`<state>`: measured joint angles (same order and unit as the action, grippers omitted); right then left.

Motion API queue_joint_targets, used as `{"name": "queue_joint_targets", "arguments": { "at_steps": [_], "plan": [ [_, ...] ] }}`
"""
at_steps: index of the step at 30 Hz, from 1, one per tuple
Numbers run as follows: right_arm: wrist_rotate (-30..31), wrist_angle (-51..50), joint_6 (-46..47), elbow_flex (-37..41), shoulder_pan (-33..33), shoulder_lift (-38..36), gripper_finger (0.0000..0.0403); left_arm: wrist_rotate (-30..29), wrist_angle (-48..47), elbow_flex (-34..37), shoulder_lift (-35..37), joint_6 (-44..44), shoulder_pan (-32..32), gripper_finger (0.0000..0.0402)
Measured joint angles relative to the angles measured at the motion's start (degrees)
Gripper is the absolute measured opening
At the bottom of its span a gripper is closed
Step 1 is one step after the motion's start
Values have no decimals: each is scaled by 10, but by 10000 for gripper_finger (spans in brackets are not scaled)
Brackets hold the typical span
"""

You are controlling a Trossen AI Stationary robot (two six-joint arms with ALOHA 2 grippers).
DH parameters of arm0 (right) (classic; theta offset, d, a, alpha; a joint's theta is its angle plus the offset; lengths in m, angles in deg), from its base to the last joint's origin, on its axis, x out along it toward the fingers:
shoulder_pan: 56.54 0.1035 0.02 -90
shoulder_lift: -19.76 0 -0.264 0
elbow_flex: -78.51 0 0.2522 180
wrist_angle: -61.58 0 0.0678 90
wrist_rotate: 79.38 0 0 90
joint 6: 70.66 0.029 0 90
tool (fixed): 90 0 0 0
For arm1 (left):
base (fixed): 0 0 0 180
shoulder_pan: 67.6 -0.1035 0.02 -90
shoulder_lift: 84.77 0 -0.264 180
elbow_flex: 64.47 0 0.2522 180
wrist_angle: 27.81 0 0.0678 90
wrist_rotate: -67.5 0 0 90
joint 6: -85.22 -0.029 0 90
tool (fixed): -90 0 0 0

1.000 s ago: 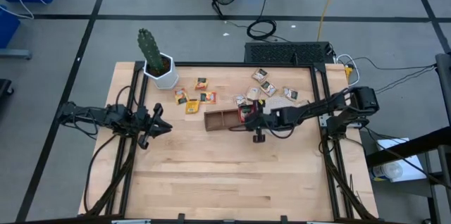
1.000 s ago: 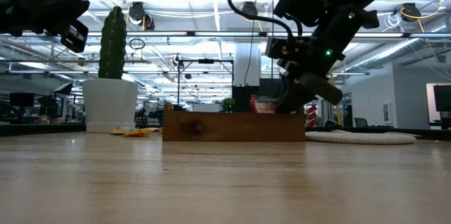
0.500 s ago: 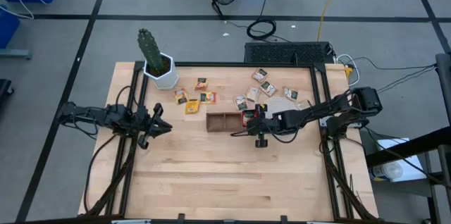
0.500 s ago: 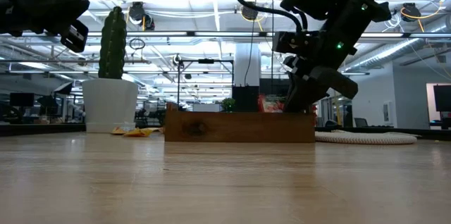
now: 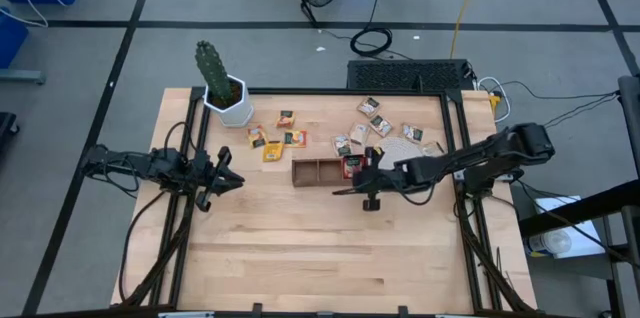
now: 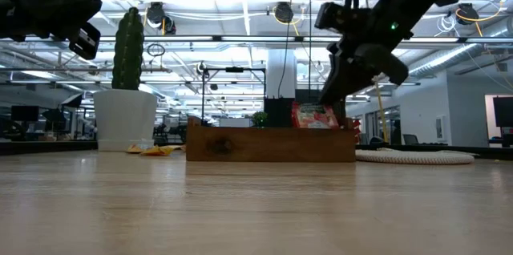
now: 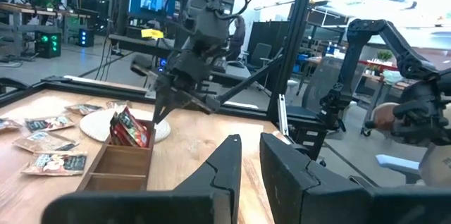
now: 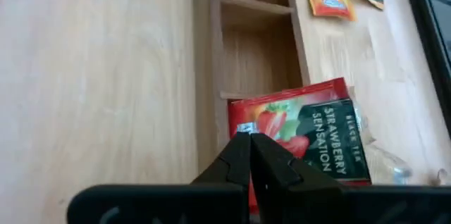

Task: Pick & Place Tea
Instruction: Put the brown tea bag into the middle section of the wooden organizer

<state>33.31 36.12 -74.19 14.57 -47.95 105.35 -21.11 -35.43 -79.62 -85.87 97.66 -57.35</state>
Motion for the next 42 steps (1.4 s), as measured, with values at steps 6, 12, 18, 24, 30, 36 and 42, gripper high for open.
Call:
{"name": "queue_joint_targets", "arguments": {
  "at_steps": [6,12,18,24,30,36,42],
  "plan": [
    [105,-40,17,0,20,-41,0,0,0,0,0,0,0,58],
    [228,-149,81,17,24,-129,0,0,0,0,0,0,0,58],
    [238,45,7,195,24,-235,0,0,-1,0,0,0,0,58],
    [239,399,-134,390,23,-297,0,0,0,0,0,0,0,58],
    [242,491,-217,443,33,-325,0,0,0,0,0,0,0,58],
    [436,457,-237,395,22,-332,1,0,0,0,0,0,0,58],
    [595,267,-379,235,10,-336,57,0,0,0,0,0,0,58]
  ]
}}
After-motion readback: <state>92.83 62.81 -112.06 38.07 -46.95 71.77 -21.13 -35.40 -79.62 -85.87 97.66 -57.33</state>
